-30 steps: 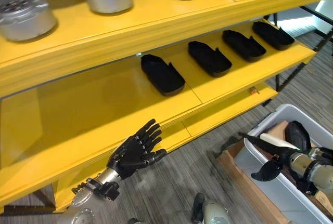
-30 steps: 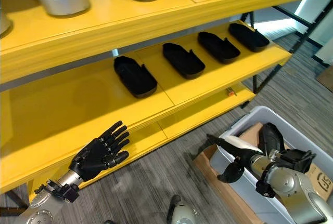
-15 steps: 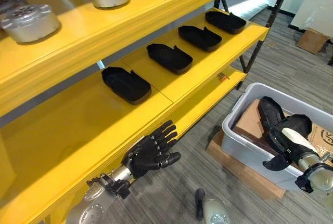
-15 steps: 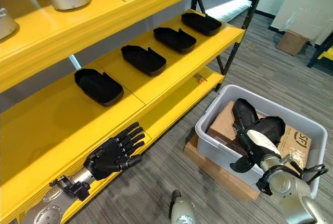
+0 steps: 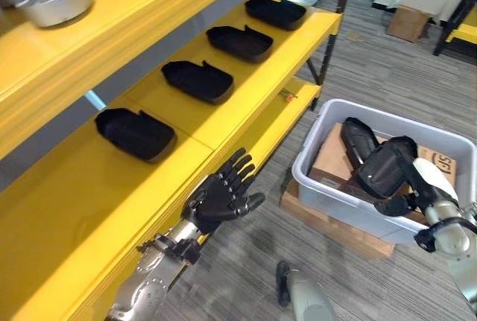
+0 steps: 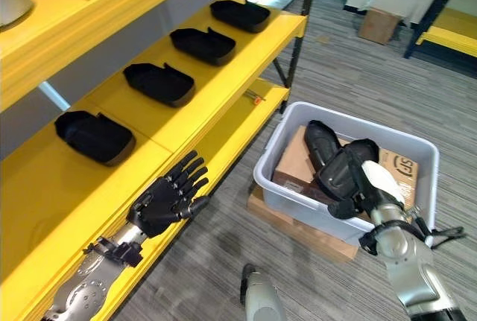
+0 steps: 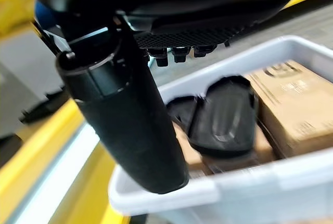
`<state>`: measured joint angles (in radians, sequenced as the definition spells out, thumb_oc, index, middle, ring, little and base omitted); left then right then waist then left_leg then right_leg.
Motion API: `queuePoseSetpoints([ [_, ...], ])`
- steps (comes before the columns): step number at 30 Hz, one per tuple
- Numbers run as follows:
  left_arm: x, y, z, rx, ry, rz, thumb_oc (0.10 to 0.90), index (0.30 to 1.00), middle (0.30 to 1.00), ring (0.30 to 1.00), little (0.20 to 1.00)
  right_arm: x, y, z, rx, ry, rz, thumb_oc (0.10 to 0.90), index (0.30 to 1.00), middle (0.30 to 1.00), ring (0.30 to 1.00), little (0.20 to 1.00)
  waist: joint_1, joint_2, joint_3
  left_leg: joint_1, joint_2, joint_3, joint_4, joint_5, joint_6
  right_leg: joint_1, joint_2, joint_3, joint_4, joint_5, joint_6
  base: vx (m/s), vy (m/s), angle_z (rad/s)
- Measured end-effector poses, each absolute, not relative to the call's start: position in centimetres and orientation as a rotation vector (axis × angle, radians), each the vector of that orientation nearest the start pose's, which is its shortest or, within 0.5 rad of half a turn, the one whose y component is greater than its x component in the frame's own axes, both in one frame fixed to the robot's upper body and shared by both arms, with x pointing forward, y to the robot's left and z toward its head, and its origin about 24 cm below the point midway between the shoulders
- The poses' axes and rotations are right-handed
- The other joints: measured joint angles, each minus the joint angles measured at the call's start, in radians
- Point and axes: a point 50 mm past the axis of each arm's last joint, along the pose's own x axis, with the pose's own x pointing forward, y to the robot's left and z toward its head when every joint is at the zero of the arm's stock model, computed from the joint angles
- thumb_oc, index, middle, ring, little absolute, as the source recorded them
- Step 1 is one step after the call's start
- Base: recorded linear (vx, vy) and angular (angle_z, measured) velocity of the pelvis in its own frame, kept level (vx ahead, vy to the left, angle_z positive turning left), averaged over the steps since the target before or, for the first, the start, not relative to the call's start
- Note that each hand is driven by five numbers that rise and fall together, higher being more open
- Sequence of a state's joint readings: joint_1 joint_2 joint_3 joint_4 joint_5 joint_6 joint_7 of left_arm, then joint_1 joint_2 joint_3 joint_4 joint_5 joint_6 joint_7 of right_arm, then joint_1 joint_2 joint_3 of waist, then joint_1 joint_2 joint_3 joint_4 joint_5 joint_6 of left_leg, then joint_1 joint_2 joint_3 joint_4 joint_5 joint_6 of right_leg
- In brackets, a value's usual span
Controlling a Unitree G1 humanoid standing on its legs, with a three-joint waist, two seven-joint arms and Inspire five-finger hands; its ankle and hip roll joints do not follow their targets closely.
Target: Move parts from the plastic box to the shelf.
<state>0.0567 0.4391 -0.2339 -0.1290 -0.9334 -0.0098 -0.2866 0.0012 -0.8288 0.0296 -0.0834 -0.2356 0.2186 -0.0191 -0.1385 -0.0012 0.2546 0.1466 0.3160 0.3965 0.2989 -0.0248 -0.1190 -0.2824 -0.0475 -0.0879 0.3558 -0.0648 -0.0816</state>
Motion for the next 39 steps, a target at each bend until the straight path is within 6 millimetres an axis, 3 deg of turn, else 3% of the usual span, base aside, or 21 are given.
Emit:
queuePoseSetpoints([
  [2, 23.1, 15.8, 6.1, -0.52, 0.014, -0.513, 0.9, 1.0, 1.0, 1.0, 1.0, 25.6, -28.4, 11.2, -1.056, 0.081, -0.07, 0.9, 1.0, 1.0, 1.0, 1.0, 0.023, -0.001, -0.001, -0.075, -0.111, -0.076, -0.001, -0.083, 0.016, 0.033, 0.006, 0.044, -0.113, 0.061, 0.019, 0.09, 0.019, -0.99],
  [4, 22.9, 15.9, 5.8, -0.525, 0.027, -0.497, 0.9, 1.0, 1.0, 1.0, 1.0, 25.1, -28.4, 9.9, -1.024, 0.13, -0.071, 0.9, 1.0, 1.0, 1.0, 1.0, 0.017, -0.001, 0.003, -0.135, -0.157, -0.071, -0.011, -0.098, 0.031, 0.113, 0.023, 0.043, -0.175, 0.08, 0.023, 0.12, 0.09, -0.31],
  [6, 22.5, 16.1, 5.5, -0.527, 0.037, -0.487, 0.9, 1.0, 1.0, 1.0, 1.0, 24.7, -28.2, 9.0, -1.001, 0.151, -0.072, 0.9, 1.0, 1.0, 1.0, 1.0, 0.016, -0.006, 0.003, -0.158, -0.165, -0.073, -0.034, -0.082, 0.051, 0.139, 0.028, 0.028, -0.18, 0.063, 0.014, 0.16, 0.194, 0.01],
  [7, 22.3, 16.2, 5.4, -0.529, 0.041, -0.488, 0.9, 1.0, 1.0, 1.0, 1.0, 24.6, -28.1, 8.8, -0.987, 0.154, -0.081, 0.9, 1.0, 1.0, 1.0, 1.0, 0.01, -0.005, 0.004, -0.203, -0.16, -0.113, -0.034, -0.061, 0.069, 0.152, 0.041, 0.05, -0.181, 0.051, 0.023, 0.18, 0.221, -0.11],
  [8, 22.2, 16.3, 5.4, -0.532, 0.042, -0.487, 0.9, 1.0, 1.0, 1.0, 1.0, 24.7, -27.9, 8.5, -0.957, 0.157, -0.099, 0.9, 1.0, 1.0, 1.0, 1.0, 0.031, -0.011, 0.005, -0.207, -0.179, -0.165, -0.066, -0.063, 0.078, 0.149, 0.033, 0.057, -0.181, 0.049, 0.024, 0.13, 0.184, -0.34],
  [12, 21.5, 16.7, 4.7, -0.56, 0.052, -0.476, 0.9, 1.0, 1.0, 1.0, 1.0, 24.5, -26.9, 7.3, -0.87, 0.187, -0.072, 0.9, 1.0, 1.0, 1.0, 1.0, 0.074, -0.017, 0.008, -0.224, -0.137, -0.28, -0.221, 0.023, 0.042, 0.152, 0.009, 0.093, -0.177, 0.045, 0.038, 0.12, 0.248, -0.31],
  [13, 21.4, 16.8, 4.5, -0.575, 0.048, -0.471, 0.9, 1.0, 1.0, 1.0, 1.0, 24.5, -26.9, 7.2, -0.862, 0.189, -0.071, 0.9, 1.0, 1.0, 1.0, 1.0, 0.094, -0.011, 0.007, -0.205, -0.126, -0.264, -0.259, 0.032, 0.057, 0.153, -0.001, 0.11, -0.17, 0.044, 0.056, 0.08, 0.29, -0.4],
  [15, 21.2, 16.6, 4.5, -0.587, 0.039, -0.487, 0.9, 1.0, 1.0, 1.0, 1.0, 24.5, -27.0, 7.4, -0.871, 0.183, -0.078, 0.9, 1.0, 1.0, 1.0, 1.0, 0.09, 0.036, 0.003, -0.184, -0.1, -0.222, -0.303, 0.07, 0.09, 0.157, -0.001, 0.098, -0.152, 0.028, 0.1, 0.05, 0.158, -0.21],
  [16, 21.2, 16.6, 4.5, -0.586, 0.036, -0.492, 0.9, 1.0, 1.0, 1.0, 1.0, 24.5, -27.0, 7.4, -0.87, 0.184, -0.079, 0.9, 1.0, 1.0, 1.0, 1.0, 0.089, 0.037, 0.005, -0.177, -0.1, -0.216, -0.305, 0.108, 0.073, 0.154, -0.004, 0.103, -0.145, 0.022, 0.109, 0.07, 0.102, -0.19],
  [17, 21.2, 16.8, 4.6, -0.584, 0.034, -0.486, 0.9, 1.0, 1.0, 1.0, 1.0, 24.2, -26.8, 6.8, -0.844, 0.21, -0.063, 0.9, 1.0, 1.0, 1.0, 1.0, 0.099, 0.015, 0.003, -0.153, -0.138, -0.175, -0.314, 0.117, 0.056, 0.155, -0.056, 0.092, -0.134, 0.012, 0.13, 0.08, 0.102, -0.24],
  [19, 21.3, 17.5, 4.7, -0.56, 0.036, -0.476, 0.9, 1.0, 1.0, 1.0, 1.0, 23.9, -26.7, 6.5, -0.821, 0.222, -0.059, 0.9, 1.0, 1.0, 1.0, 1.0, 0.103, -0.005, 0.003, -0.117, -0.18, -0.153, -0.349, 0.119, 0.057, 0.19, -0.101, 0.069, -0.168, 0.036, 0.166, 0.08, 0.065, -0.19],
  [22, 21.4, 18.7, 5.0, -0.515, 0.032, -0.452, 0.9, 1.0, 1.0, 1.0, 1.0, 23.7, -25.8, 6.1, -0.754, 0.219, -0.055, 0.9, 1.0, 1.0, 1.0, 1.0, 0.108, -0.027, 0.002, -0.066, -0.206, -0.129, -0.377, 0.118, 0.063, 0.271, -0.127, 0.034, -0.28, 0.09, 0.204, 0.06, 0.004, -0.13],
  [24, 21.4, 19.1, 5.2, -0.51, 0.026, -0.438, 0.9, 1.0, 1.0, 1.0, 1.0, 23.8, -25.3, 6.0, -0.725, 0.214, -0.052, 0.9, 1.0, 1.0, 1.0, 1.0, 0.109, -0.037, 0.002, -0.057, -0.202, -0.118, -0.377, 0.113, 0.061, 0.293, -0.13, -0.005, -0.321, 0.112, 0.205, 0.02, -0.033, -0.19],
  [27, 20.8, 20.0, 4.7, -0.503, 0.044, -0.386, 0.9, 1.0, 1.0, 1.0, 1.0, 24.8, -23.3, 6.1, -0.713, 0.181, 0.016, 0.9, 1.0, 1.0, 1.0, 1.0, 0.145, -0.043, 0.001, -0.015, -0.164, -0.017, -0.378, 0.098, 0.043, 0.295, -0.118, -0.17, -0.359, 0.163, 0.163, 0.04, -0.072, -0.77],
  [30, 20.4, 20.1, 4.3, -0.5, 0.063, -0.36, 0.9, 1.0, 1.0, 1.0, 1.0, 25.3, -22.5, 5.9, -0.712, 0.178, 0.037, 0.9, 1.0, 1.0, 1.0, 1.0, 0.171, -0.046, -0.003, 0.022, -0.127, 0.052, -0.377, 0.082, 0.022, 0.308, -0.12, -0.289, -0.382, 0.166, 0.156, 0.05, -0.102, -0.76],
  [35, 20.6, 19.9, 4.2, -0.508, 0.065, -0.355, 0.9, 1.0, 1.0, 1.0, 1.0, 26.4, -23.0, 5.9, -0.713, 0.191, -0.019, 0.9, 1.0, 1.0, 1.0, 1.0, 0.169, -0.043, -0.005, 0.031, -0.091, 0.066, -0.366, 0.084, 0.017, 0.295, -0.071, -0.268, -0.374, 0.183, 0.128, 0.02, -0.037, -0.28],
  [39, 20.8, 19.1, 4.2, -0.515, 0.069, -0.387, 0.9, 1.0, 1.0, 1.0, 1.0, 27.4, -23.6, 6.4, -0.727, 0.192, -0.06, 0.9, 1.0, 1.0, 1.0, 1.0, 0.165, -0.032, -0.012, 0.033, -0.087, 0.065, -0.356, 0.082, 0.021, 0.289, -0.059, -0.247, -0.372, 0.186, 0.124, -0.01, 0.118, -0.18],
])
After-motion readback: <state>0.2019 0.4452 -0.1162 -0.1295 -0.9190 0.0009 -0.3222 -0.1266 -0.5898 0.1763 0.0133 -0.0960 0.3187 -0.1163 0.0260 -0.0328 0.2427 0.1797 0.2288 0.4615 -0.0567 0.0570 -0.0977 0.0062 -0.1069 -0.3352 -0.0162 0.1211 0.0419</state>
